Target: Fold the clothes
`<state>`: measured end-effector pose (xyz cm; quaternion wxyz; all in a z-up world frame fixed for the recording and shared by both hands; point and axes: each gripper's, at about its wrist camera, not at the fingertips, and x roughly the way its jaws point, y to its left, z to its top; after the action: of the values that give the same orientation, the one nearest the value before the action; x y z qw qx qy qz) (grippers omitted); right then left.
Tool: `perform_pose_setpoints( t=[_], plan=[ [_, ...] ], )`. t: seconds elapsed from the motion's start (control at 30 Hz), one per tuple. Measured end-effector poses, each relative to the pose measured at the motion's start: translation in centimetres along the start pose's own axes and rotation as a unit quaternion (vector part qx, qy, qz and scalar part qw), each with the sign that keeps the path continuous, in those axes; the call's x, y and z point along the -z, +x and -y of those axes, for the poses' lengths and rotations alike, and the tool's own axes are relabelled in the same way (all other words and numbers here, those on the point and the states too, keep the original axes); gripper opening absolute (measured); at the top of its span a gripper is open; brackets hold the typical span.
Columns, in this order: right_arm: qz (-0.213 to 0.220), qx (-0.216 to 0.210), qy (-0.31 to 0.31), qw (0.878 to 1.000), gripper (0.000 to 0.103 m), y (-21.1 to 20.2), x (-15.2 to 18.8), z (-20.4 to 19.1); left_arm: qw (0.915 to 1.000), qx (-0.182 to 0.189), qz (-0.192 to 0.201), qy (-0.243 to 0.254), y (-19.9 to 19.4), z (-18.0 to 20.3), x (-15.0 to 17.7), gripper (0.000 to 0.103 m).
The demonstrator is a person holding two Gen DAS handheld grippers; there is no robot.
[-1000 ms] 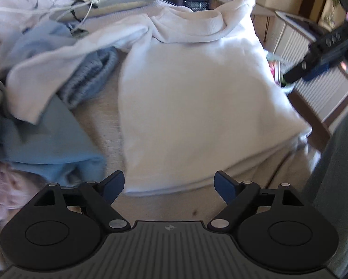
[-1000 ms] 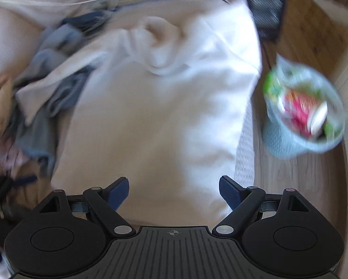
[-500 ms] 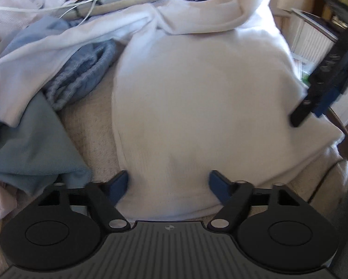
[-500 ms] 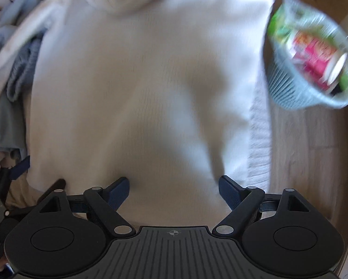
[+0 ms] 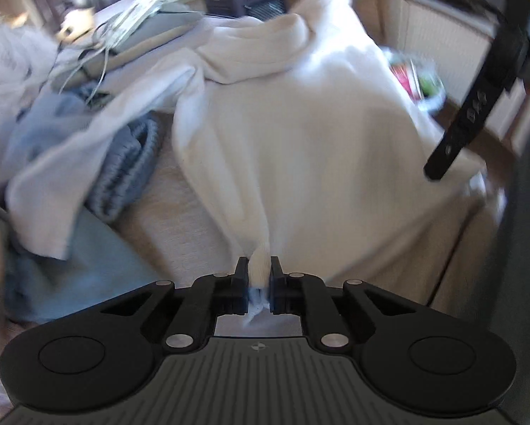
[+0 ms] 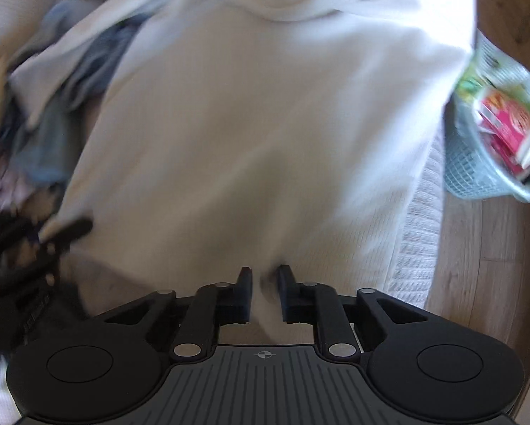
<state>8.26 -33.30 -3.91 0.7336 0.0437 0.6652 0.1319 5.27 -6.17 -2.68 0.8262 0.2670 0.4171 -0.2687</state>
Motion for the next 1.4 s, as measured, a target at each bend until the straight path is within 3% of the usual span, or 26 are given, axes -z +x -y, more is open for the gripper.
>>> perform_pose_setpoints(
  t=[0.1, 0.27, 0.37, 0.43, 0.47, 0.53, 0.6, 0.7, 0.83, 0.9, 1.0, 1.23, 1.4],
  plan=[
    [-0.029, -0.029, -0.023, 0.999, 0.001, -0.3, 1.1, -1.9, 0.9974, -0.008, -0.038, 0.06, -0.9, 1.2, 1.2, 0.009],
    [-0.036, -0.024, -0.069, 0.997, 0.003, 0.2, 1.7, -4.4, 0.989, -0.022, -0.088, 0.117, 2.0, 3.7, 4.3, 0.009],
    [-0.015, -0.01, -0.078, 0.997, 0.005, 0.1, 1.5, -4.2, 0.9922, -0.015, -0.081, 0.093, 2.3, 3.4, 4.2, 0.01],
    [-0.007, -0.007, -0.071, 0.997, 0.005, -0.2, 1.1, -3.3, 0.9958, -0.002, -0.07, 0.059, 1.0, 2.1, 3.6, 0.016],
    [-0.002, -0.003, -0.067, 0.998, 0.005, -0.4, 0.9, -2.8, 0.9971, 0.002, -0.064, 0.04, 0.2, 1.4, 3.3, 0.021],
    [0.012, 0.002, -0.064, 0.998, 0.007, -0.9, 0.4, -2.0, 0.9986, 0.011, -0.052, 0.002, -1.4, -0.1, 2.8, 0.041],
    [0.03, 0.001, -0.054, 0.998, 0.011, -1.5, -0.4, -1.0, 0.9994, 0.003, -0.024, -0.023, -3.5, -1.4, 2.2, 0.043],
    [0.054, -0.003, -0.041, 0.998, 0.012, -2.5, -1.4, 0.2, 0.9982, -0.017, 0.009, -0.057, -5.9, -3.1, 1.2, 0.067],
    [0.075, 0.0, -0.031, 0.997, 0.014, -3.5, -2.1, 0.8, 0.9944, -0.07, 0.042, -0.067, -6.6, -4.4, -0.6, 0.078],
    [0.084, -0.001, -0.029, 0.996, 0.022, -4.3, -1.9, 1.4, 0.993, -0.081, 0.043, -0.075, -6.2, -4.9, -1.6, 0.079],
    [0.102, 0.012, -0.041, 0.994, 0.029, -5.1, -1.6, 1.6, 0.994, -0.066, 0.047, -0.074, -6.1, -4.6, -2.3, 0.08],
    [0.126, 0.024, -0.099, 0.987, 0.031, -5.6, -1.6, 0.4, 0.9958, -0.06, 0.06, -0.034, -5.7, -3.3, -3.3, 0.081],
    [0.149, 0.012, -0.132, 0.98, 0.033, -6.3, -2.4, -0.2, 0.9947, -0.047, 0.081, -0.041, -5.5, -4.0, -4.6, 0.083]
  ],
)
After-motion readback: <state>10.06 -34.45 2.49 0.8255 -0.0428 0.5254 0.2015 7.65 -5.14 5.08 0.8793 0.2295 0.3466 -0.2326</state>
